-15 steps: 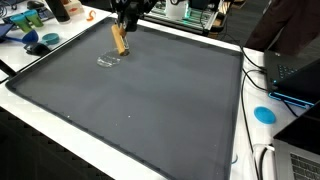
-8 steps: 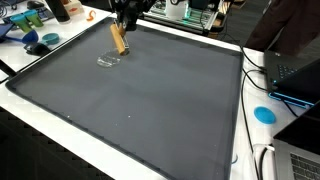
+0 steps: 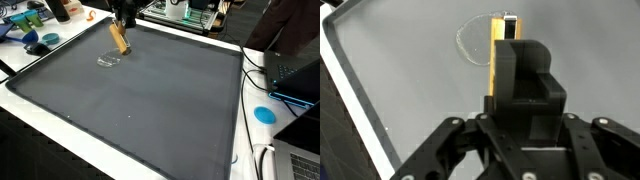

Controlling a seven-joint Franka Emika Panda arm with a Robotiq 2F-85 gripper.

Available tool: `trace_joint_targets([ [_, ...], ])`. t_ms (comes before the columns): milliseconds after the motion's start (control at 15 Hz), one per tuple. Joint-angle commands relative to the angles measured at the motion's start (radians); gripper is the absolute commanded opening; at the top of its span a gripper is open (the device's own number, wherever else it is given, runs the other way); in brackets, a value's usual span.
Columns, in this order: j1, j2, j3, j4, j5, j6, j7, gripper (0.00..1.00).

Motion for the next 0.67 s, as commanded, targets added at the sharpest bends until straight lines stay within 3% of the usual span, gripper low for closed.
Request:
trace_joint_targets([
  [0, -0.031, -0.024, -0.008, 0.011, 0.07, -0.005, -0.096, 0.24],
  [600, -0.117, -0.071, -0.06, 0.022, 0.274, 0.021, -0.287, 0.24],
])
